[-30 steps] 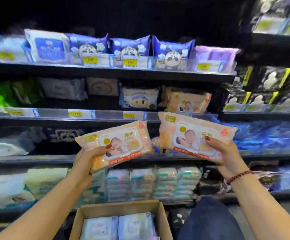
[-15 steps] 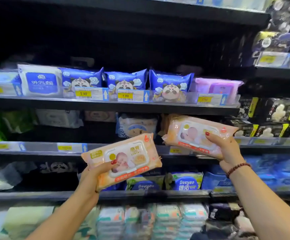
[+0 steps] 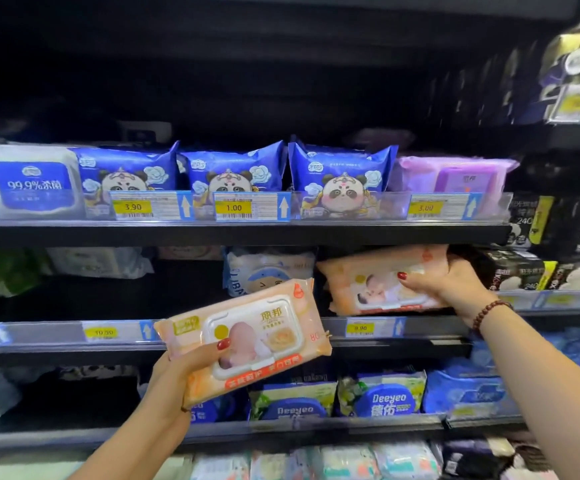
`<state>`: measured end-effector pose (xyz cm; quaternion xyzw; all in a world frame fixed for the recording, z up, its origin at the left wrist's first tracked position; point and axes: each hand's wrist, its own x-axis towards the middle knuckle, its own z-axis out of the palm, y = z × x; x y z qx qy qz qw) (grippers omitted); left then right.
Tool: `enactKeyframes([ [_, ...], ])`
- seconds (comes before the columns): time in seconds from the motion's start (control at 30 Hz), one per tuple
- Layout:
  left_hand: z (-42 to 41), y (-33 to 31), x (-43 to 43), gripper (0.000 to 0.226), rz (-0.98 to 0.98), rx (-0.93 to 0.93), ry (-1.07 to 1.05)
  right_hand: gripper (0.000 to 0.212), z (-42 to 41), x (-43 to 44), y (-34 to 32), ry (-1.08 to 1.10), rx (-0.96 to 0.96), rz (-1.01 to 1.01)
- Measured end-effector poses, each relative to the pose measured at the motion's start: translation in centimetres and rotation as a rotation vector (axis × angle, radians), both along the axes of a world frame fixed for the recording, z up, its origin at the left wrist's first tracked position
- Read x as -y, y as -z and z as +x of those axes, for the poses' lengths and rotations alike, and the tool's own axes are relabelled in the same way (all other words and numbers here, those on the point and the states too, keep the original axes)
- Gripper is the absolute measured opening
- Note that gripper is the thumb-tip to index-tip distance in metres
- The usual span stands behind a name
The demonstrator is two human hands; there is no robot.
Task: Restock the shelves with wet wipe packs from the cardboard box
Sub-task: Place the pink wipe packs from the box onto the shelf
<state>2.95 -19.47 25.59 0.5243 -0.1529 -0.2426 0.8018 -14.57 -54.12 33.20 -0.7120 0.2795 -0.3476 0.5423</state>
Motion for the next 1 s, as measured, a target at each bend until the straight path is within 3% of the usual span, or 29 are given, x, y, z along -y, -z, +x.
enactKeyframes([
  [0.2, 0.3, -0.8, 0.3, 0.056, -0.010, 0.006, 0.010, 0.033, 1.2, 1.1, 1.0, 0.025, -0.053, -0.080],
  [0.27, 0.2, -1.1, 0.4, 0.059, -0.010, 0.002, 0.017, 0.049, 1.3, 1.4, 1.9, 0.065, -0.108, -0.130],
  [0.33, 0.1, -1.4, 0.4, 0.053, -0.018, 0.002, 0.023, 0.081, 1.1, 1.6, 2.6, 0.167, -0.225, -0.237],
  [0.4, 0.0, -1.6, 0.4, 0.053, -0.024, 0.010, 0.024, 0.092, 0.7, 1.4, 2.9, 0.340, -0.285, -0.395],
  [0.53, -0.1, -1.7, 0.9, 0.054, -0.032, 0.025, 0.003, 0.058, 0.6, 1.0, 2.6, 0.500, -0.431, -0.564],
  [0.67, -0.3, -1.7, 1.4, 0.053, -0.038, 0.006, -0.016, 0.055, 0.8, 0.4, 1.9, 0.516, -0.628, -0.607],
  [0.8, -1.0, -1.8, 1.8, 0.070, -0.026, -0.007, -0.023, 0.043, -0.1, -0.5, 1.5, 0.517, -0.683, -0.658],
  [0.93, -1.8, -2.2, 2.9, 0.065, -0.006, -0.024, -0.002, 0.037, -1.4, -2.0, 1.9, 0.495, -0.501, -0.872],
  [1.0, -2.3, -2.6, 3.9, 0.062, 0.001, -0.037, 0.017, 0.040, -1.7, -3.5, 1.9, 0.322, -0.304, -0.754],
])
